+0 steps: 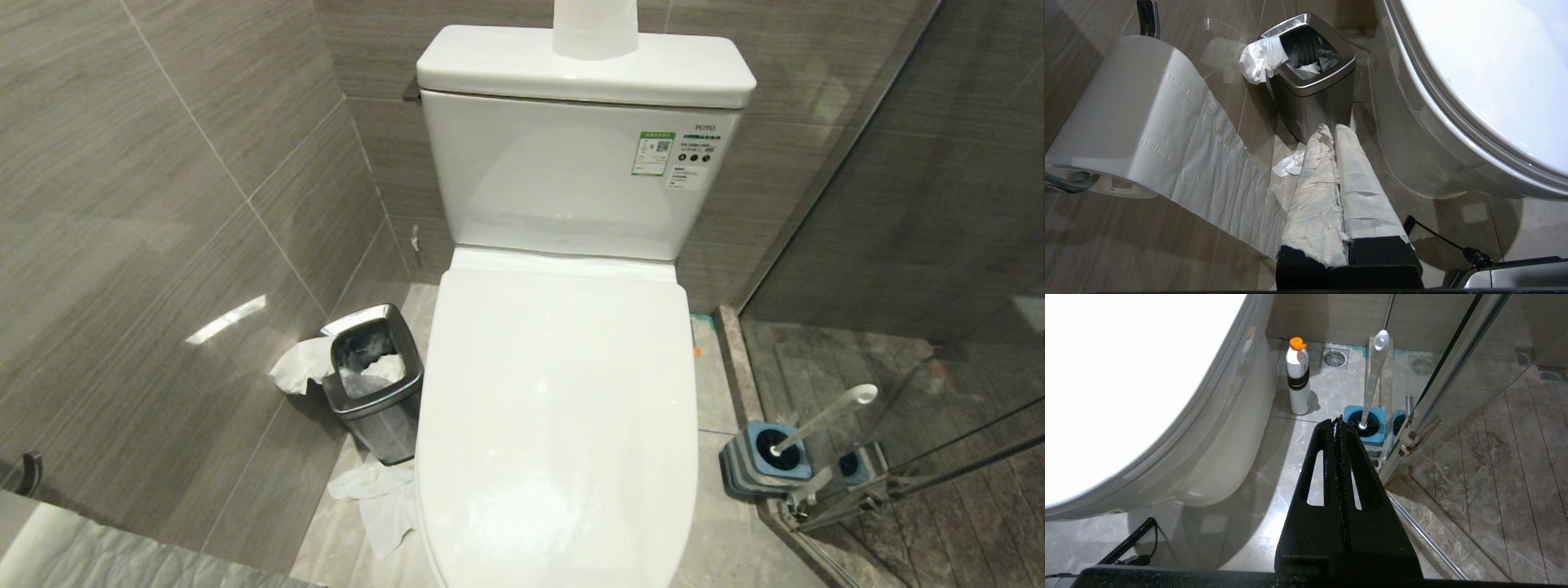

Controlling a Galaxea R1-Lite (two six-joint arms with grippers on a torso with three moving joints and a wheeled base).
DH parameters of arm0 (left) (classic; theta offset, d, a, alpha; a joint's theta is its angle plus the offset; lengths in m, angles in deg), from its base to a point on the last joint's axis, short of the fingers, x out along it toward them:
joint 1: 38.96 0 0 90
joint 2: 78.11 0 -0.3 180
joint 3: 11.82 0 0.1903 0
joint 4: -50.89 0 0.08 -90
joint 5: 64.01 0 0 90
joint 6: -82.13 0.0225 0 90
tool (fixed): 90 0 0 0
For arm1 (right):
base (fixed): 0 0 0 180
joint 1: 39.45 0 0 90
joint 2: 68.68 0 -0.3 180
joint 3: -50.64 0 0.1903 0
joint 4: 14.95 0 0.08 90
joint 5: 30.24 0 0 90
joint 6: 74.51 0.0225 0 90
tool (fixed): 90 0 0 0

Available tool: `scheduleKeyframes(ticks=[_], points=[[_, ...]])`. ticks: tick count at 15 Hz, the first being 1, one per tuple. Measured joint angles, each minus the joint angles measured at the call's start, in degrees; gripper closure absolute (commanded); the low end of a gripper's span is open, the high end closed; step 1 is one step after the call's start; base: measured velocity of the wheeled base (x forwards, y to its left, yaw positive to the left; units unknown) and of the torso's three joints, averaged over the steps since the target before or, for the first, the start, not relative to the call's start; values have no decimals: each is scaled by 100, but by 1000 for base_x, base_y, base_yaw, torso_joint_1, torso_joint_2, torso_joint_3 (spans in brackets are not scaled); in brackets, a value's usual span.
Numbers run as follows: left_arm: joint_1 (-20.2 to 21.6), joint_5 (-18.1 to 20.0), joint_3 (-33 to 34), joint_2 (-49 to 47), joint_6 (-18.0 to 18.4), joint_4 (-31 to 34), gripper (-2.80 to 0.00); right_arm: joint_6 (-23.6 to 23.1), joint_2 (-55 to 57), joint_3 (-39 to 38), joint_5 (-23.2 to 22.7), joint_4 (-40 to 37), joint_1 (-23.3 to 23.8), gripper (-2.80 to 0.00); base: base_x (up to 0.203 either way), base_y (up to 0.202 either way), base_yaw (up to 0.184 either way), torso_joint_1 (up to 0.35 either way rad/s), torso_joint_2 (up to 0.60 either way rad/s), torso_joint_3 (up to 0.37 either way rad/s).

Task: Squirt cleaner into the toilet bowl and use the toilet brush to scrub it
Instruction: Use the left hand to lift the toilet lid slightly

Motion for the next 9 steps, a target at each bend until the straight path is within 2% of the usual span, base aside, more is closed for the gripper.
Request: scheduleKeyframes(ticks=[3, 9], points=[[2, 56, -99, 0, 55, 37, 0, -1, 0, -2, 0, 1, 0, 0, 0, 0, 0, 0, 0, 0], [2, 713, -1271, -110, 557, 879, 0, 0, 0, -2, 2, 2, 0, 0, 0, 0, 0, 0, 0, 0]])
